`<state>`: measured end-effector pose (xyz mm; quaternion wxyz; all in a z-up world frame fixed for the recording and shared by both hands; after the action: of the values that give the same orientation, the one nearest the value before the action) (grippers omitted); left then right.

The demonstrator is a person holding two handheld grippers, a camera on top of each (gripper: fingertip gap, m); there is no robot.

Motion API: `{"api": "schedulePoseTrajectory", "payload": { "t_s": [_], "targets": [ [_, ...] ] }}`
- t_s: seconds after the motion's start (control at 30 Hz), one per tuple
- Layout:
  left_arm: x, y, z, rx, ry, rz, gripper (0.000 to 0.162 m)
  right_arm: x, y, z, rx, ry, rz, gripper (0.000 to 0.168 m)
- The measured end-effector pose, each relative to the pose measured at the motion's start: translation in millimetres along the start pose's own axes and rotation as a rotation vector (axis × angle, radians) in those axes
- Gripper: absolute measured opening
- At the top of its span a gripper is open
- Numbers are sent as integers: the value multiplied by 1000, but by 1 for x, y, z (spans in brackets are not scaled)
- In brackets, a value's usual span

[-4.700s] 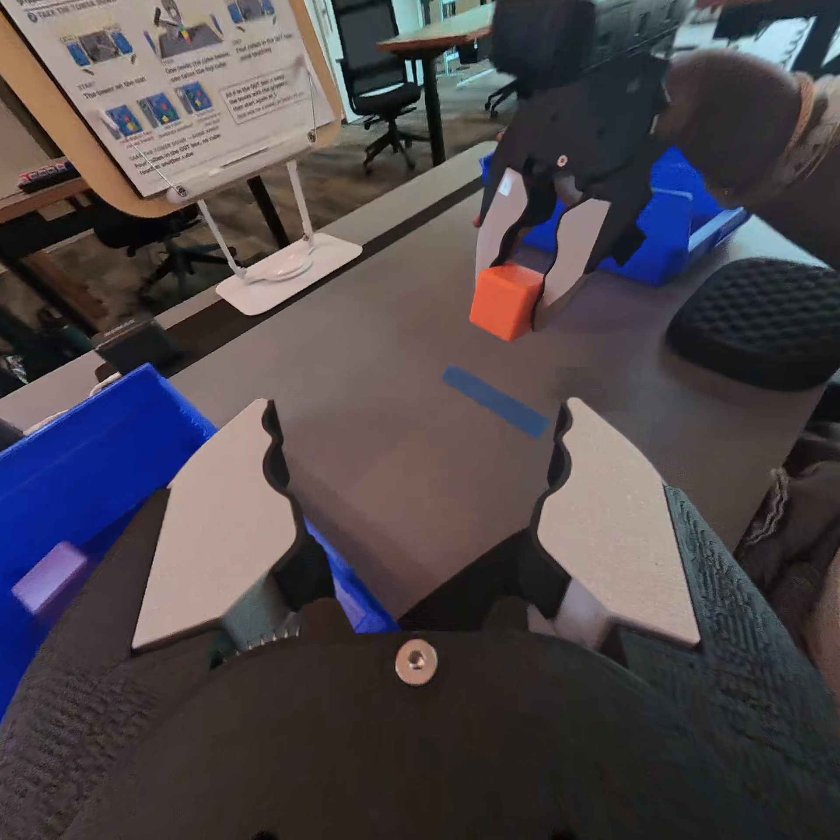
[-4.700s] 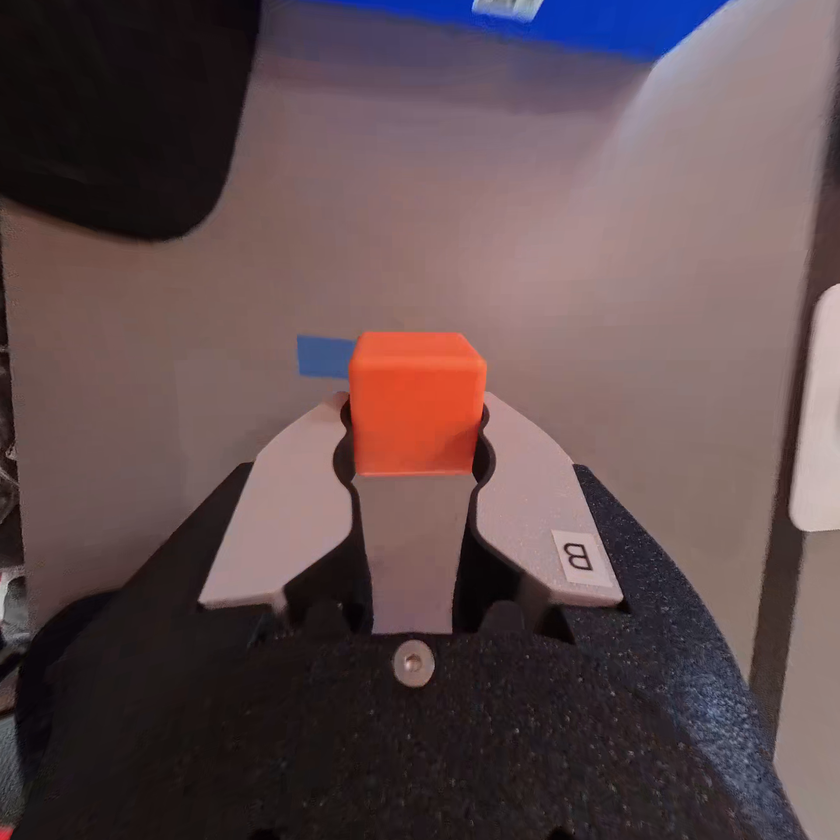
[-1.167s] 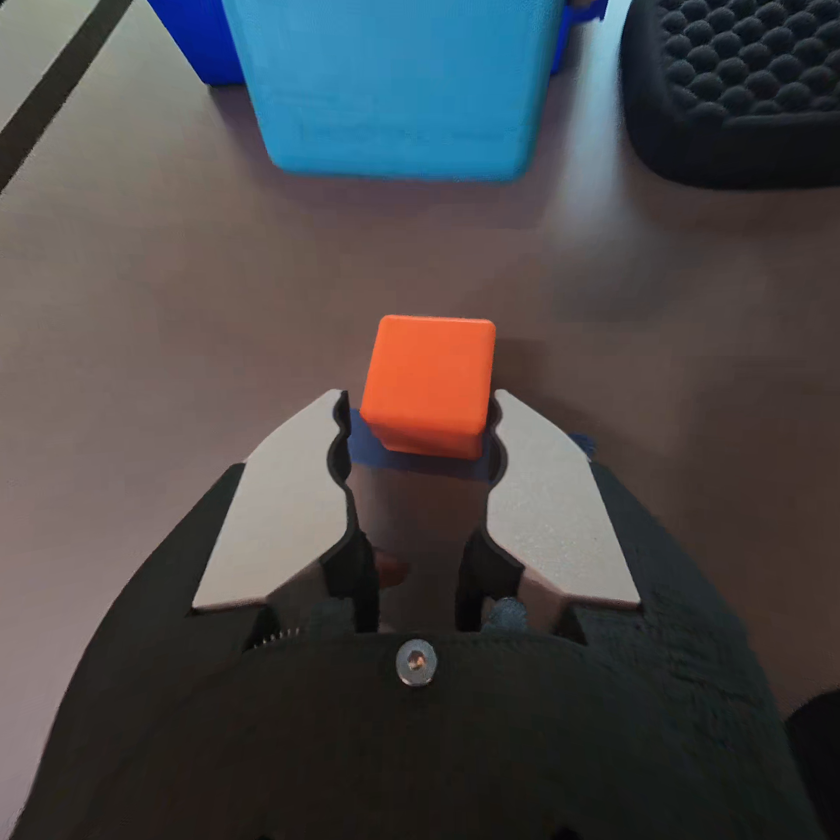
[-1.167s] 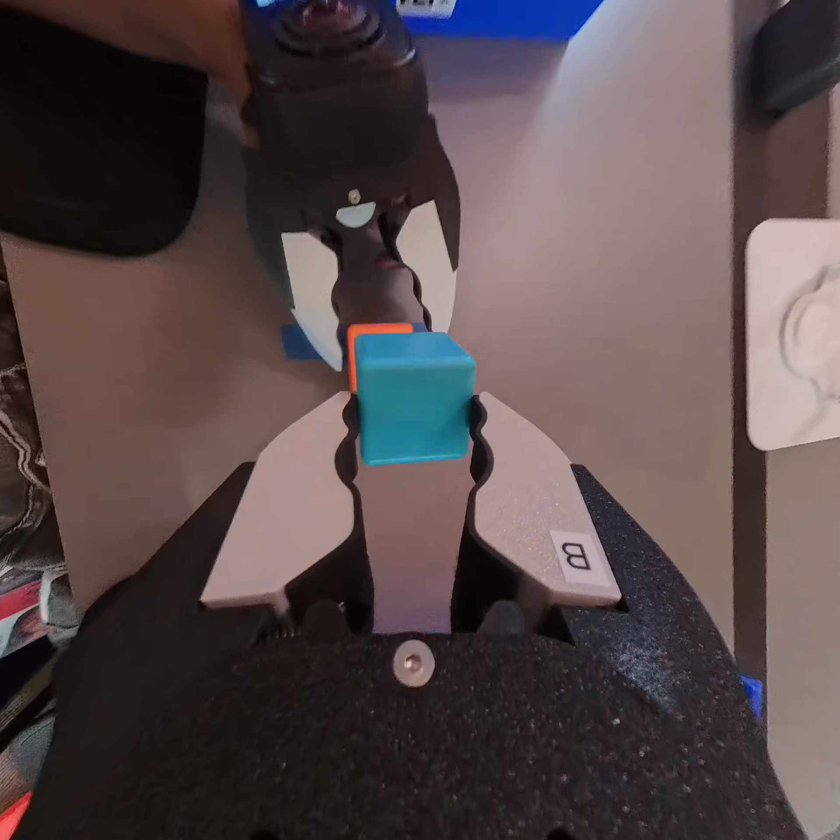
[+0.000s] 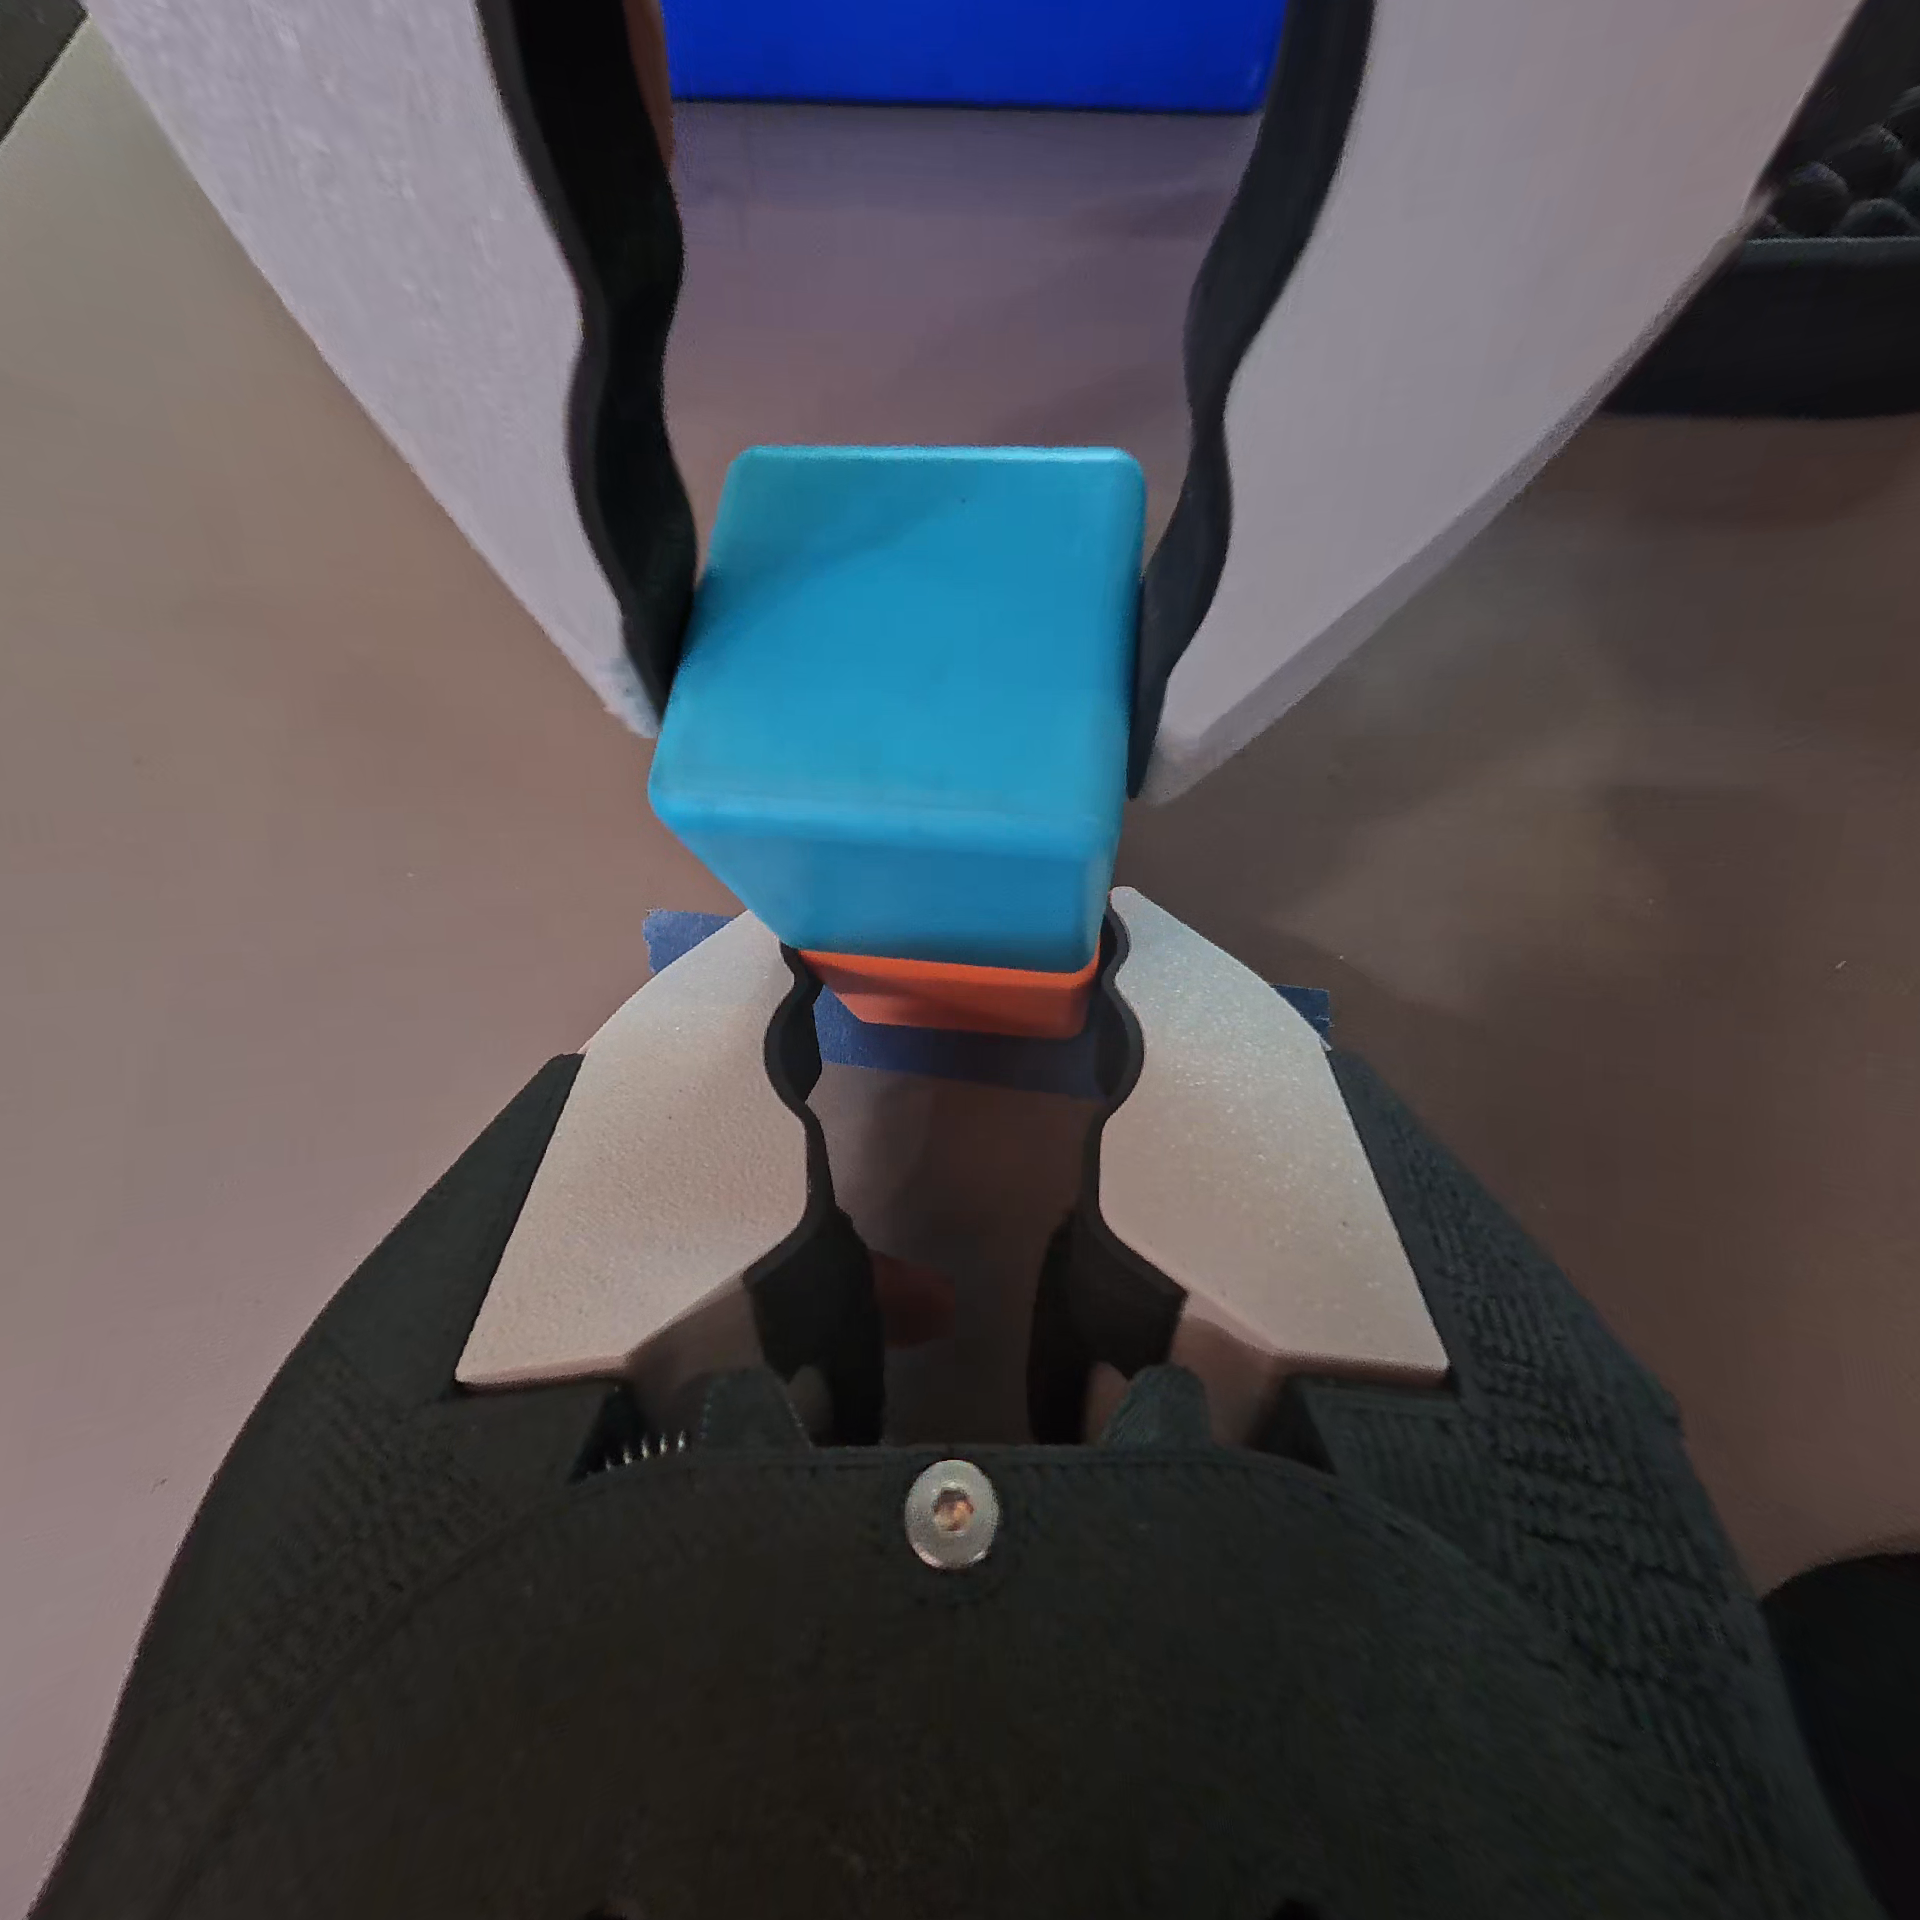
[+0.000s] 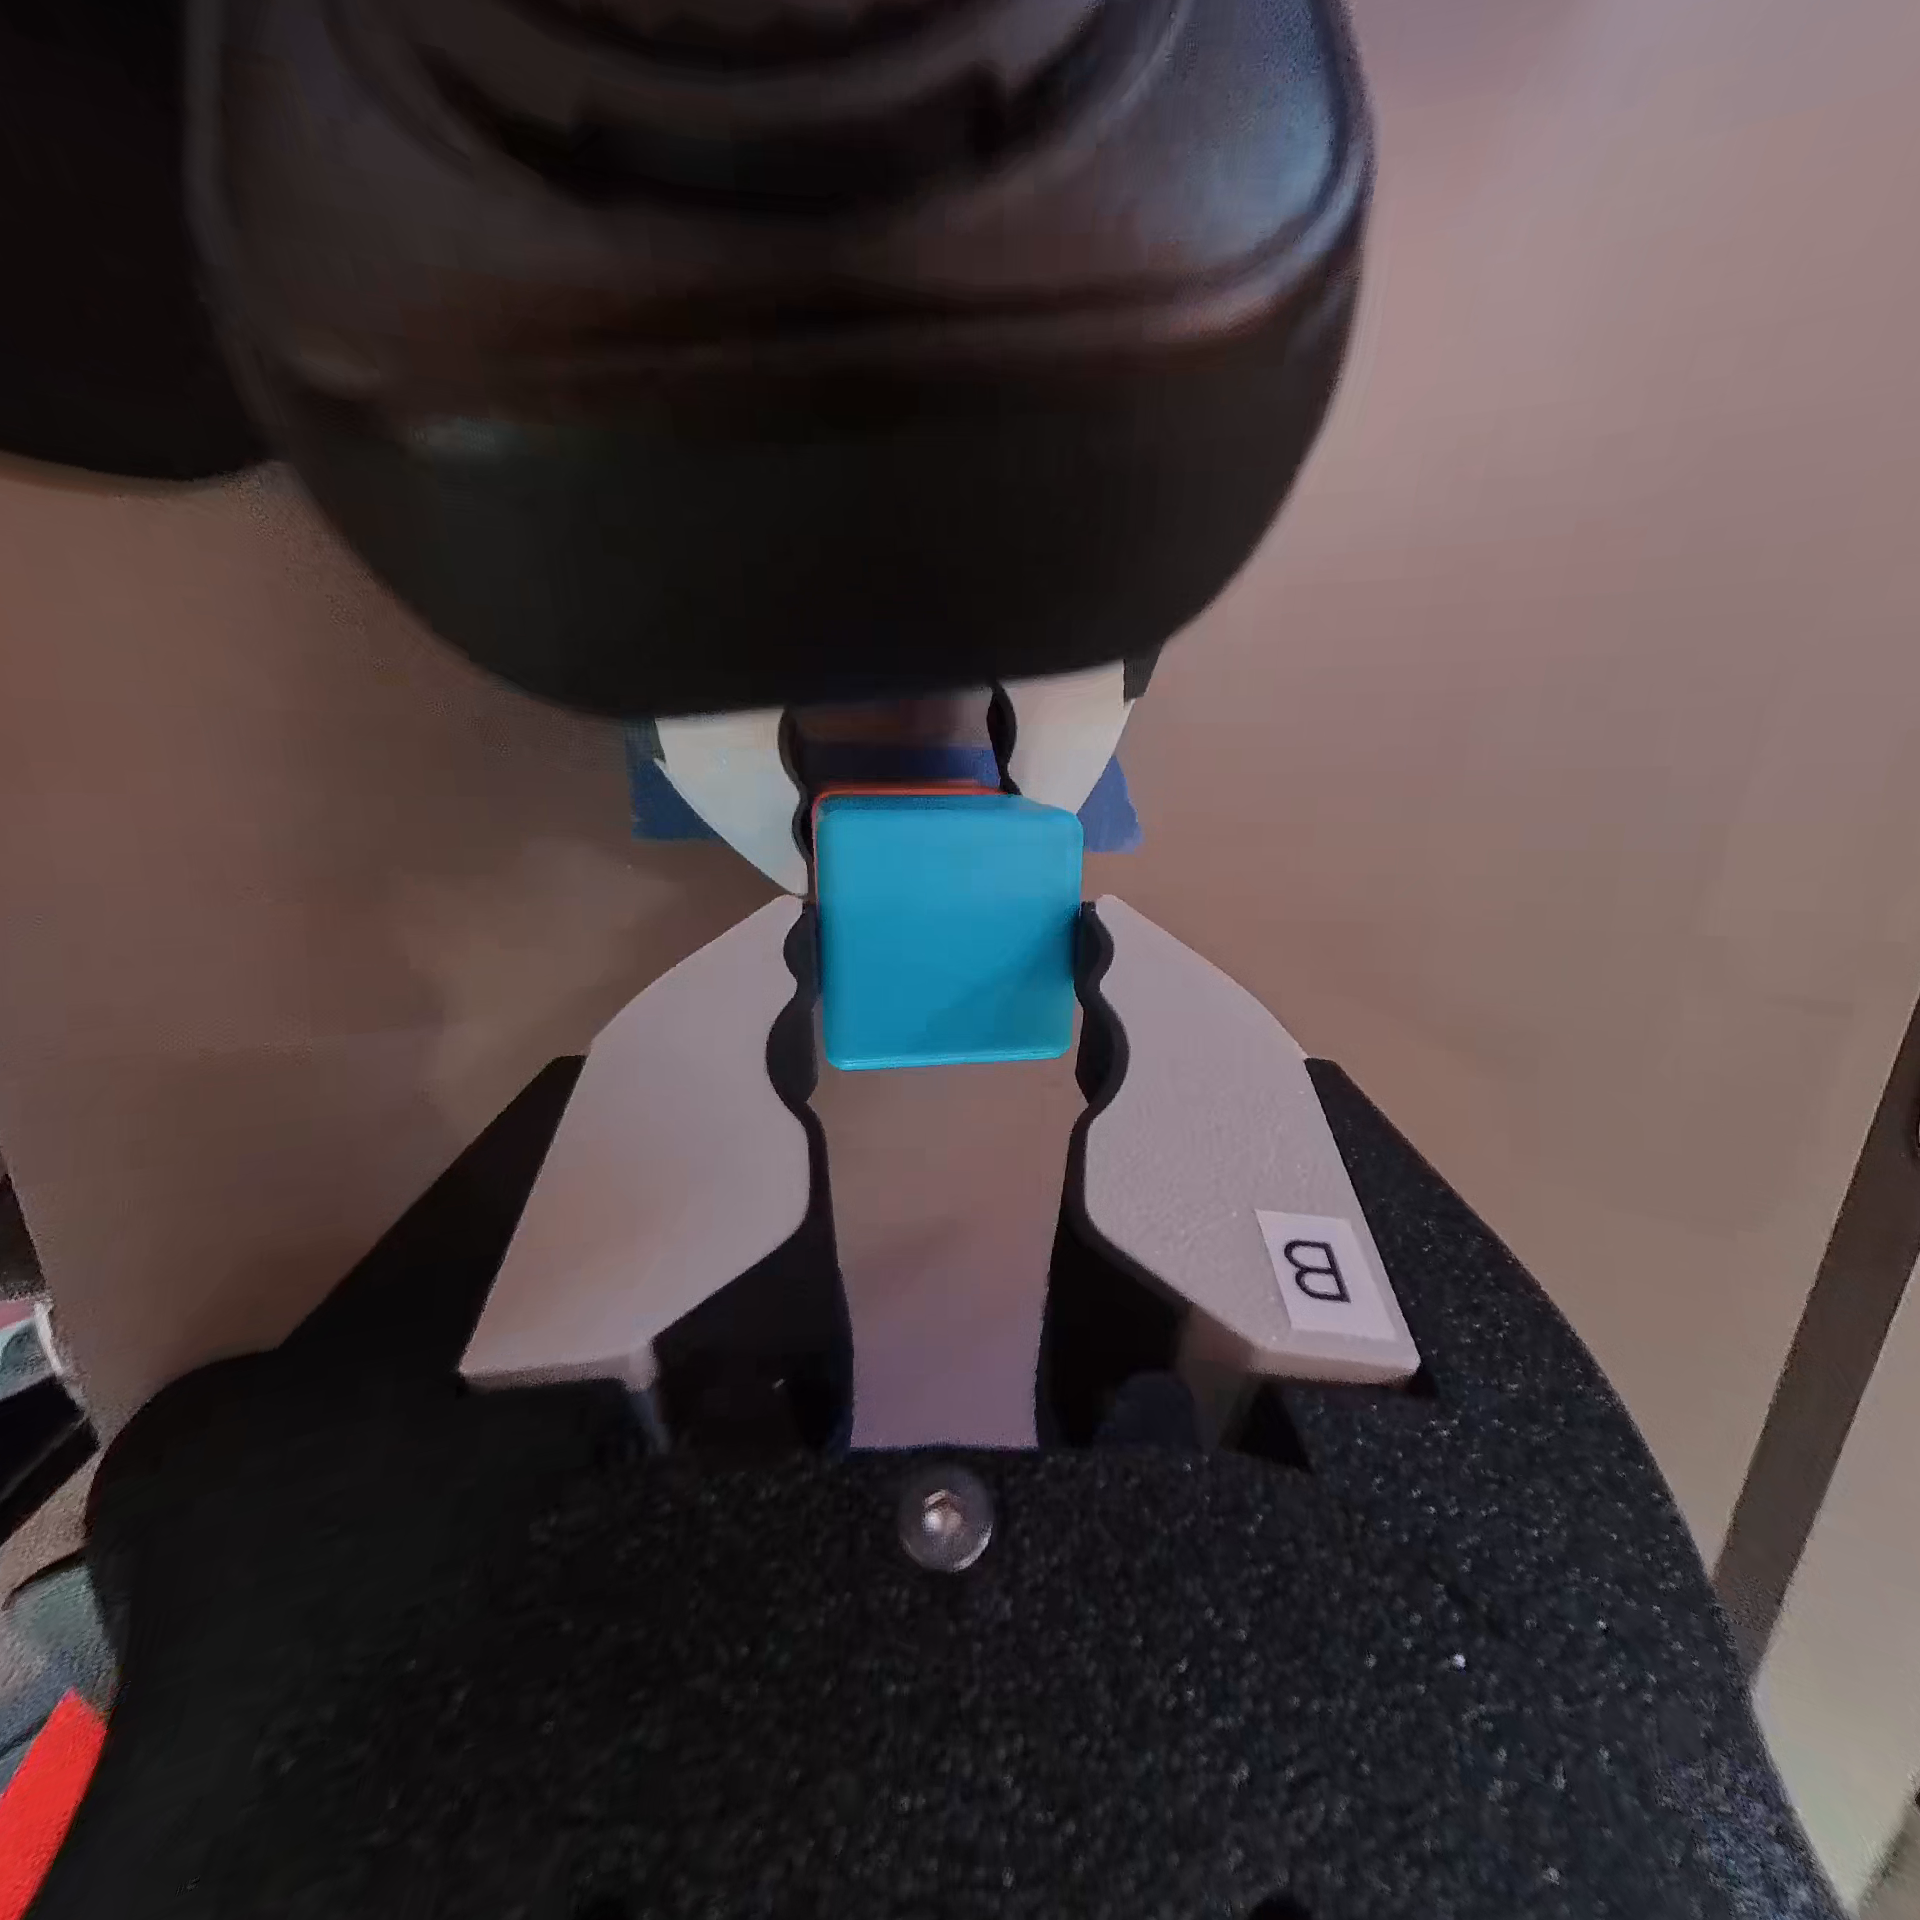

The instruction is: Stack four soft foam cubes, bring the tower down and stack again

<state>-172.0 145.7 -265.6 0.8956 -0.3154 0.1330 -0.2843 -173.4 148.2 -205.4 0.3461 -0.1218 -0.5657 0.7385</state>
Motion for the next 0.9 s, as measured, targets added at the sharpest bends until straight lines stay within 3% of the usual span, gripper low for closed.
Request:
{"api": "schedulePoseTrajectory", "payload": {
  "t_s": [0.03,0.2,0.3,0.5,0.83,0.9],
  "targets": [
    [0,0,0,0,3,2,50,0,-1,4,80,13,0,47],
    [0,0,0,-1,-1,11,51,2,-28,18,798,196,10,89],
    [0,0,0,-1,-1,11,51,-1,-43,7,1120,321,-7,81],
    [0,0,-1,-1,-1,10,51,-8,1,-11,932,279,12,81],
    [0,0,-1,-1,0,12,51,-6,4,-10,923,313,30,48],
    [0,0,-1,-3,2,16,51,-6,4,-10,919,306,26,48]
  ]
}}
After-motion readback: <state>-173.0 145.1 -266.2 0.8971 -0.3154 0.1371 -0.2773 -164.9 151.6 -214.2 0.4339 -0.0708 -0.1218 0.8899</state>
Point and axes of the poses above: each gripper's, where its closed fingertips meet, y out along the fingers, z out of its top, x = y × z across the jaws, the point moved 1 cm from there along -y, back along the fingers, and after that the axes turned 3 degrees about -z, right-handed, at the moved point
